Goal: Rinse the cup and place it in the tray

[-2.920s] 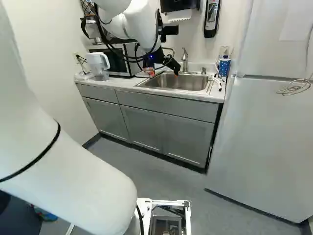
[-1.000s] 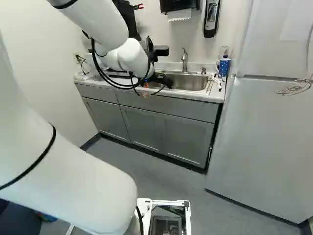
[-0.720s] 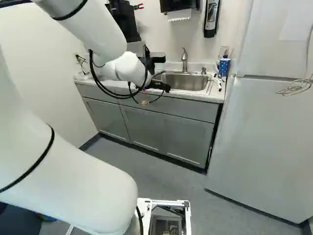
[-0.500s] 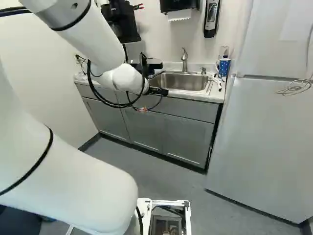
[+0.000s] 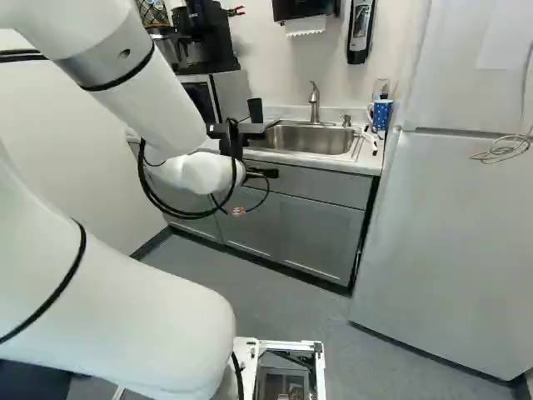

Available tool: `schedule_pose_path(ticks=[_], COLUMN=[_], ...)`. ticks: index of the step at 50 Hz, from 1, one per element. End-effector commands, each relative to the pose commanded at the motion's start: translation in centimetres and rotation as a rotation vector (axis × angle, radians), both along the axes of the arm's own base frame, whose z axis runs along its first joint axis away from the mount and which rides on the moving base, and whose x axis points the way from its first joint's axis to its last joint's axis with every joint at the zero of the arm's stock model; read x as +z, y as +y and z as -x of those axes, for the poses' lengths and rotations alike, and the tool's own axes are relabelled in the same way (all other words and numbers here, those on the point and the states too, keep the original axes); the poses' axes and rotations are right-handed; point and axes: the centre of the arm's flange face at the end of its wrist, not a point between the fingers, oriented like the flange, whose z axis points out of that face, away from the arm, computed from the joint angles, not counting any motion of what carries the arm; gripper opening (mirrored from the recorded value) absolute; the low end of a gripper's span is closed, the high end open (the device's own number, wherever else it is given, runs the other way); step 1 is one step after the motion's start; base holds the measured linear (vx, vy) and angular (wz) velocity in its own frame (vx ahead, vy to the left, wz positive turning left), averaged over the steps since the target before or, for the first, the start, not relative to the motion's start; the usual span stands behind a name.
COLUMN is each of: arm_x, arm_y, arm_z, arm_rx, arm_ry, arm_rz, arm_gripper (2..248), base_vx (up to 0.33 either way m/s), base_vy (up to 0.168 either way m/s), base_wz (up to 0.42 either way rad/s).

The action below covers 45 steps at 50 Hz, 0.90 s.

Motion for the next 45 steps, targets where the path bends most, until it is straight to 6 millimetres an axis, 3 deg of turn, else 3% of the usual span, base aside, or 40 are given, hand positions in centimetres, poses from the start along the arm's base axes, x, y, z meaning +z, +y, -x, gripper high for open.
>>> schedule_pose_path(ticks=[22, 45], arm_x=[-3.1, -5.0], arm_y=[1.1, 1.8], arm_z=[3.3, 5.9], arm_rx=[0.033, 0.055], arm_ry=[-0.063, -0.107], arm_rz=[0.009, 0.014], arm_gripper=[247, 247], base_vx=[0.000, 0.000], base_vy=[0.000, 0.000], base_wz=[0.000, 0.000])
